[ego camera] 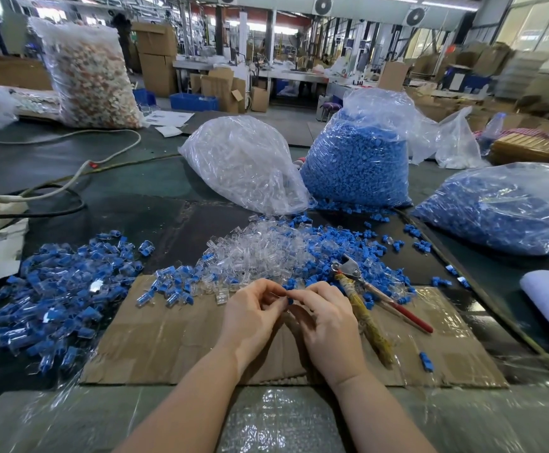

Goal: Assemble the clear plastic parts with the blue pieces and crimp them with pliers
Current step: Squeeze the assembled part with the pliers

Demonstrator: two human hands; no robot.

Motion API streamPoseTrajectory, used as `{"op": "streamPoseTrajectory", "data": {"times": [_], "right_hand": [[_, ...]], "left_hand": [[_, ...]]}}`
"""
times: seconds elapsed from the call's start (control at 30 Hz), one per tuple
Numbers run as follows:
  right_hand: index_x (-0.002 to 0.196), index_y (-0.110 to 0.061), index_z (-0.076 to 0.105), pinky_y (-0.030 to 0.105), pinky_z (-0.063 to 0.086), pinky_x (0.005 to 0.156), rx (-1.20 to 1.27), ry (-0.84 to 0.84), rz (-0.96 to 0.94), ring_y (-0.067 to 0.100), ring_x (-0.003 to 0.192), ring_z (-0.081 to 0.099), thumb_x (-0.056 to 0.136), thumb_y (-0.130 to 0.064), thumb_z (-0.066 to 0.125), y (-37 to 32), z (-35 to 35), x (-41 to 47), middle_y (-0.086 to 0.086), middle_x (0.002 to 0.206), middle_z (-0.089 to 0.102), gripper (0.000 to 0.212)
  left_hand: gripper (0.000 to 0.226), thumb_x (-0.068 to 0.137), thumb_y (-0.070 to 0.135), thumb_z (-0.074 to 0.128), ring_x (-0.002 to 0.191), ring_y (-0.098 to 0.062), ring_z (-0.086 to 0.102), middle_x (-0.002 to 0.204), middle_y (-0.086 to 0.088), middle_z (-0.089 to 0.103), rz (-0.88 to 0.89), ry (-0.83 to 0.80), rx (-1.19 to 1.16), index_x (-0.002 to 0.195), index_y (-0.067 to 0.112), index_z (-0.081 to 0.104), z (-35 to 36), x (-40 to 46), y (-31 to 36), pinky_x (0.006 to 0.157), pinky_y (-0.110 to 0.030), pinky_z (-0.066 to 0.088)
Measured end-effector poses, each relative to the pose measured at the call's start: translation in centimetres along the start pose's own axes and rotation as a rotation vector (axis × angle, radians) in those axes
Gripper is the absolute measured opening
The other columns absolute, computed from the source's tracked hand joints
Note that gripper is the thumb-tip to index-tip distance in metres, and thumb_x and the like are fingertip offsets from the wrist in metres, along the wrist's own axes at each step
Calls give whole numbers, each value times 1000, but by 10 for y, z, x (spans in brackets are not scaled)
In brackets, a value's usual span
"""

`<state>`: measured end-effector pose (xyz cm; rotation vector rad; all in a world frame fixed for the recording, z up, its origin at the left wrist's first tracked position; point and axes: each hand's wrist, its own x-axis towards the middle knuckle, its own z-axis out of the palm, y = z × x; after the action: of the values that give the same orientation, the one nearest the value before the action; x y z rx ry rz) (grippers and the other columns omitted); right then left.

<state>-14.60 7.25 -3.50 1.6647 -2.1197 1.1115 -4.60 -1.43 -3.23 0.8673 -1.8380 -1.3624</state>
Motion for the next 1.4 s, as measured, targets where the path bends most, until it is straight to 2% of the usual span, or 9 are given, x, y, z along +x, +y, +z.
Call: {"op": "streamPoseTrajectory", "data": {"times": [0.17,0.27,0.4,0.53,0.67,1.0,1.1,1.2,1.4], "right_hand": [[104,-15,69,40,45,82,-93,65,74,22,91,59,77,-15,73,0,-3,2,0,95,62,28],[126,-18,56,39,33,103,-256,22,338,18,116,48,87,-25,61,8,-12,8,1,120,55,40],[142,-19,31,46,21,113,-536,-154,631,26,130,35,90,-38,47,25,-34,16,8,139,41,58],[133,-19,39,54,14,112,-573,-409,813,34,134,29,86,-47,43,34,-48,26,12,146,33,55],[125,-20,45,57,13,112,-577,-515,816,33,135,26,83,-50,49,36,-48,29,12,147,27,51],[111,-12,43,37,39,91,-577,-381,610,28,110,46,91,-46,44,20,-55,30,12,118,51,40],[98,-15,43,31,39,70,-340,-445,540,21,89,50,94,-39,39,6,-56,33,4,98,52,25],[82,-17,43,29,32,55,-68,-592,529,14,64,44,94,-33,39,-10,-56,33,-1,76,48,20],[67,-16,39,28,24,51,243,-658,547,12,49,31,92,-22,45,-25,-62,27,-3,58,35,26]], "left_hand": [[15,83,1,66,70,-20,58,72,-9,61,-74,14,-93,79,15,62,1,5,-1,70,-35,52],[16,84,-1,63,57,-12,59,65,-6,62,-99,16,-144,79,13,62,0,7,-1,56,-23,50],[13,86,-3,60,47,-6,56,56,-2,61,-119,4,-211,81,9,61,0,7,0,48,-17,47],[11,86,-2,61,49,-5,57,58,0,62,-106,-4,-199,83,9,62,0,8,0,50,-16,49],[10,86,-2,60,51,-6,58,60,-2,62,-108,-8,-208,85,8,62,-1,8,-1,51,-17,50],[9,87,-3,58,55,-15,58,60,-5,63,-180,-3,-366,87,5,63,-2,10,-6,53,-25,50],[7,87,-3,58,51,-16,55,57,-6,61,-224,20,-446,87,3,60,-1,12,-5,47,-25,46],[4,87,1,59,45,-15,51,57,-6,62,-284,39,-522,88,5,59,-4,17,-2,40,-23,41],[7,87,4,60,35,-8,49,52,-1,63,-332,88,-515,84,10,61,-8,20,3,34,-17,37]]}}
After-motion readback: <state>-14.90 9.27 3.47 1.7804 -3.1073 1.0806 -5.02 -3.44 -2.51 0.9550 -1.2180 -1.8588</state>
